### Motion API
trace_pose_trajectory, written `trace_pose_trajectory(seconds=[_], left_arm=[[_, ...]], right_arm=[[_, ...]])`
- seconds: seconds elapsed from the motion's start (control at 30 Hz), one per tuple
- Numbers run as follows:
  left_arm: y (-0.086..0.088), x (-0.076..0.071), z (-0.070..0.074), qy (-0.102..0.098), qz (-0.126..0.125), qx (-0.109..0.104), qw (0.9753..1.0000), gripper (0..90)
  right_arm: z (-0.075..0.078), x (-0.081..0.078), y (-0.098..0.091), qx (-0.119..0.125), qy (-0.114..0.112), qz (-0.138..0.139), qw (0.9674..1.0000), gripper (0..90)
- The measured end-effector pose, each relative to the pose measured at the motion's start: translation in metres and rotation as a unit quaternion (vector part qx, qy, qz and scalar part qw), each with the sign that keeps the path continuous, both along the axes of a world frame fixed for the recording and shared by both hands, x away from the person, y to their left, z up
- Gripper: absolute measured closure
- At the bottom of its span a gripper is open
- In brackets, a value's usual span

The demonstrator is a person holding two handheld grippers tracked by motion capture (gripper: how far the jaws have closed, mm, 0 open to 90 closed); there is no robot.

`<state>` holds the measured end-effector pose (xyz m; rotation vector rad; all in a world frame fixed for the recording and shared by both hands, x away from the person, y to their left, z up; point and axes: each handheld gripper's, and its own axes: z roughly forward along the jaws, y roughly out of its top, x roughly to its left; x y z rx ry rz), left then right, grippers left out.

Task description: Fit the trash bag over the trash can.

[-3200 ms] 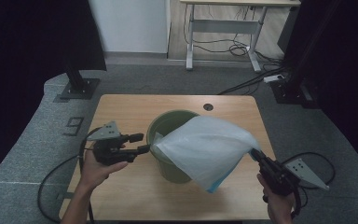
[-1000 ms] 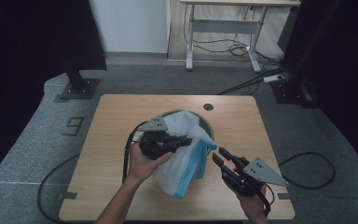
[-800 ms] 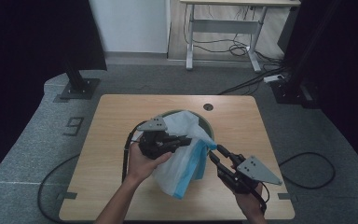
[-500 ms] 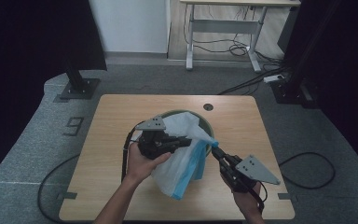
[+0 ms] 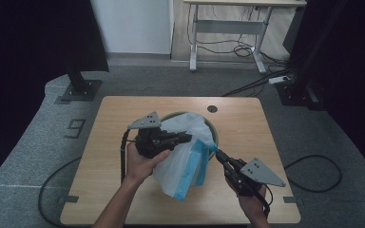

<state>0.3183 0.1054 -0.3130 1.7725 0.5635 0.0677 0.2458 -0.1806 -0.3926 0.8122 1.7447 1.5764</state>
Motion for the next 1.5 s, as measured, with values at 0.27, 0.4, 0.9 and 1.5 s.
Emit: trace_pose_trajectory(seconds=[0.27, 0.4, 0.9, 1.5], left_arm=[[0.02, 0.005, 0.004, -0.001, 0.026, -0.022, 0.9994, 89.6], [0.032, 0.005, 0.002, -0.002, 0.04, -0.028, 0.9988, 89.6], [0.071, -0.014, -0.013, -0.01, 0.061, -0.04, 0.9973, 89.7], [0.098, -0.052, -0.071, 0.003, 0.08, -0.007, 0.9968, 89.3]], right_arm=[[-0.006, 0.011, -0.017, -0.004, 0.019, -0.036, 0.9992, 89.2], [-0.009, 0.011, -0.031, -0.003, 0.025, -0.054, 0.9983, 89.1], [-0.006, -0.005, -0.069, -0.001, 0.01, -0.101, 0.9949, 89.1], [-0.058, -0.026, -0.053, -0.032, 0.059, -0.054, 0.9963, 89.0]])
